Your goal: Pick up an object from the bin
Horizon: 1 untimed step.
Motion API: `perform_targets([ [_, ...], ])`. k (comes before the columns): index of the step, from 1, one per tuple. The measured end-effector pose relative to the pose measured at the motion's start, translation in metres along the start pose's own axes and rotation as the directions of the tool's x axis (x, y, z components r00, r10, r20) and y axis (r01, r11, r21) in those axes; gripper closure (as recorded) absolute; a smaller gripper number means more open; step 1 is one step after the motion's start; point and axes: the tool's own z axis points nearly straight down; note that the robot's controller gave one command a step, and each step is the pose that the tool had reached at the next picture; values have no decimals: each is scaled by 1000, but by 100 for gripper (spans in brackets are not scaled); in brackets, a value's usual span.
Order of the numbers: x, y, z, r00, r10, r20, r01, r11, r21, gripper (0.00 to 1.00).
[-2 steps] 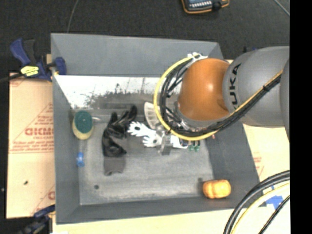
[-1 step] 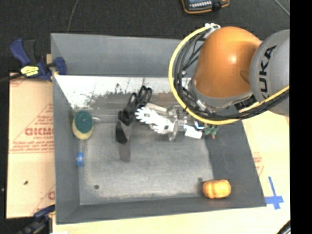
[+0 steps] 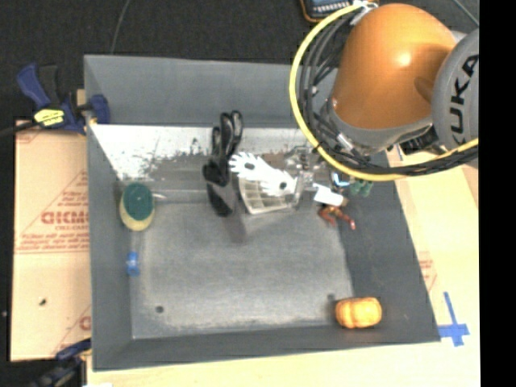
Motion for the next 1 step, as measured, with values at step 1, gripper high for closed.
perform_targets([
  [1,7,3,14,1000,1,4,-1,1000,0,100],
])
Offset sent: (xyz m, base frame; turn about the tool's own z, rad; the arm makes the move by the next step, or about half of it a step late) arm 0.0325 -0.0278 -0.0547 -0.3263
